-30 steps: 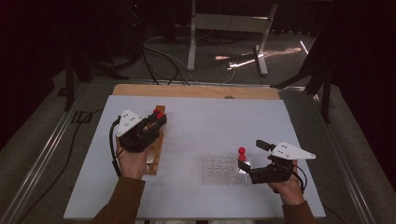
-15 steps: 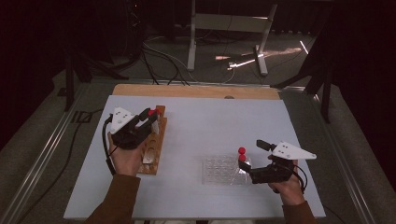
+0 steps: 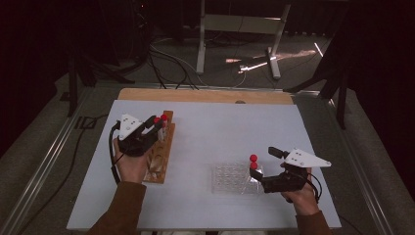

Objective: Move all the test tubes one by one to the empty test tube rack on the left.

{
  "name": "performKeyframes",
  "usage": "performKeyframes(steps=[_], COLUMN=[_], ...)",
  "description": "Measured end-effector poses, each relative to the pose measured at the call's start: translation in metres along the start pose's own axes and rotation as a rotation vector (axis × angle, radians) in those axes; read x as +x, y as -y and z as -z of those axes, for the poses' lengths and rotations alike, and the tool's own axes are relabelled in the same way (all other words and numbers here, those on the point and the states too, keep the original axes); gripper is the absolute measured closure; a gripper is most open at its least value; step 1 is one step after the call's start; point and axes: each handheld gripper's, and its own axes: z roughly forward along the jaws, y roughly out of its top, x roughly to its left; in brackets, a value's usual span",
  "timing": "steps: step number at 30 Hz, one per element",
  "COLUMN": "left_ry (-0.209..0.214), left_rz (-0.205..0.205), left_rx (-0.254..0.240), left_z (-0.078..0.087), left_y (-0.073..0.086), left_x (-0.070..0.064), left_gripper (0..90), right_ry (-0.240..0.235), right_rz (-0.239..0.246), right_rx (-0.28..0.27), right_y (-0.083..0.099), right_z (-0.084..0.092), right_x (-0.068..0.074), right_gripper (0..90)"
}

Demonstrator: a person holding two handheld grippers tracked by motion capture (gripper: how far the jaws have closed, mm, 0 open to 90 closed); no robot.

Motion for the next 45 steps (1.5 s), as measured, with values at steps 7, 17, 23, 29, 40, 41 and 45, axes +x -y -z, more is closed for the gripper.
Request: performKeyframes(steps=[7, 17, 23, 29, 40, 41, 45], left_ry=[0.005, 0.007, 0.004, 0.0, -0.006, -0.005, -0.004], left_rz=[-0.002, -0.013, -0.016, -0.006, 0.013, 0.013, 0.011], left_rx=[0.009, 0.028, 0.042, 0.061, 0.087, 0.091, 0.106], left_z=[-0.004, -0.009, -0.011, -0.013, -0.016, -0.016, -0.017], left_y=[0.005, 0.013, 0.019, 0.026, 0.037, 0.038, 0.041], left_x=[0.001, 0.0, 0.0, 0.001, 0.002, 0.002, 0.003], left_gripper=[70.8, 70.8, 70.7, 70.7, 70.6, 70.7, 70.6], right_ry=[0.0, 0.0, 0.001, -0.001, -0.002, -0.002, -0.001], right_rz=[0.002, 0.002, 0.002, 0.004, 0.003, 0.004, 0.001], right_rx=[0.001, 0.001, 0.002, 0.004, 0.004, 0.003, 0.003], right_y=[0.0, 0.0, 0.0, 0.0, 0.0, 0.0, 0.001], right_z=[0.0, 0.0, 0.0, 0.0, 0.0, 0.0, 0.0], right_x=[0.0, 0.0, 0.0, 0.0, 0.0, 0.0, 0.0], right_gripper=[0.0, 0.0, 0.0, 0.0, 0.0, 0.0, 0.0])
